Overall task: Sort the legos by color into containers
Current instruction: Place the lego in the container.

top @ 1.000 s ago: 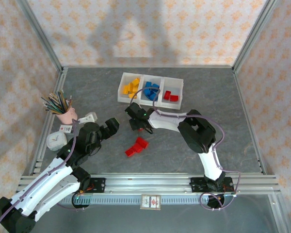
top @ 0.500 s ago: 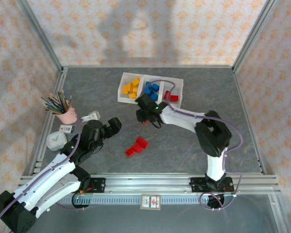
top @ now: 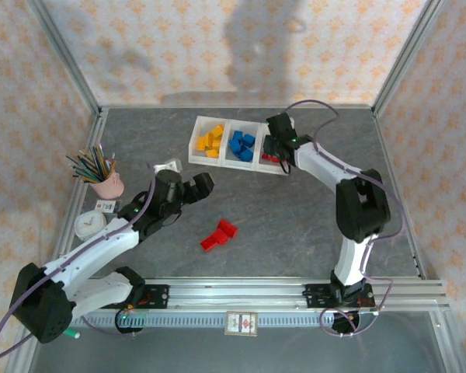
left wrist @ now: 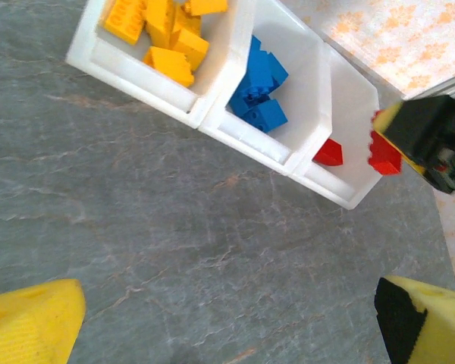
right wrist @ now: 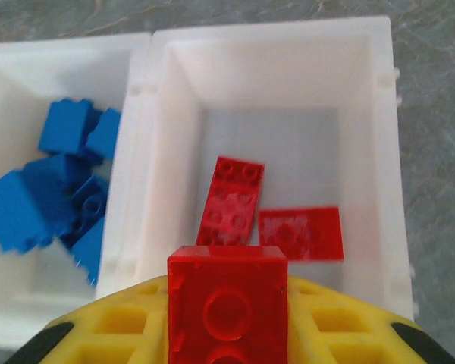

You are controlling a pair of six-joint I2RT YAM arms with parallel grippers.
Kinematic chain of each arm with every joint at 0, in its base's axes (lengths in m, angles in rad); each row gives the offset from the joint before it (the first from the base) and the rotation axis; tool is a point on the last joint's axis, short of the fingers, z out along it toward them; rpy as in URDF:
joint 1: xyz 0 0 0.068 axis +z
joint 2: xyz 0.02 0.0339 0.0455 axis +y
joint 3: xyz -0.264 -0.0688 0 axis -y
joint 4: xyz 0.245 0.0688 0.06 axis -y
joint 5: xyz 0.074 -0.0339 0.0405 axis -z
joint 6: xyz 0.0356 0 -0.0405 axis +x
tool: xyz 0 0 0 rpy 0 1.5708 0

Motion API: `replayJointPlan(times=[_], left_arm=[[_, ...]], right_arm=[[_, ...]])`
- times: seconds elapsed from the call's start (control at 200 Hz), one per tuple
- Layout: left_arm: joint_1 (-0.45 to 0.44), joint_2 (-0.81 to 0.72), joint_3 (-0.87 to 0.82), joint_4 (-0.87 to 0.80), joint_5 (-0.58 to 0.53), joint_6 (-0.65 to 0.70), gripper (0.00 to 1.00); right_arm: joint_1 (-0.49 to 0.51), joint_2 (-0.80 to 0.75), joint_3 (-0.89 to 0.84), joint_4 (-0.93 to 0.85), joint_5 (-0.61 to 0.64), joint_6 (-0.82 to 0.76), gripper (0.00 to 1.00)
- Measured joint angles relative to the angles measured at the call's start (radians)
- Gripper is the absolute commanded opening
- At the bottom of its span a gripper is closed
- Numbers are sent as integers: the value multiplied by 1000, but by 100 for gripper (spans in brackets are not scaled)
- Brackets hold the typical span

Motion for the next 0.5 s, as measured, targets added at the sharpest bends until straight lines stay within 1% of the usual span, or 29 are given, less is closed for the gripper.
replayJointPlan(times=[0.125,0.21,0.25,0.35,0.5], left_arm=[[0,63,38,26,14,16,99],[0,89,55,39,21,21,99],[3,95,58,46,24,24,99],[11,103,62,54,26,34,99],[18,103,63,56,25,38,99]], right_arm=[[-18,113,93,2,18,-17,33],[-24,176,156,-5,31,-29,41],[-25,199,183,-7,34,-37,44],[-29,217,215,-10,40,-46,49],[-32,216,219,-14,37,-55,52]])
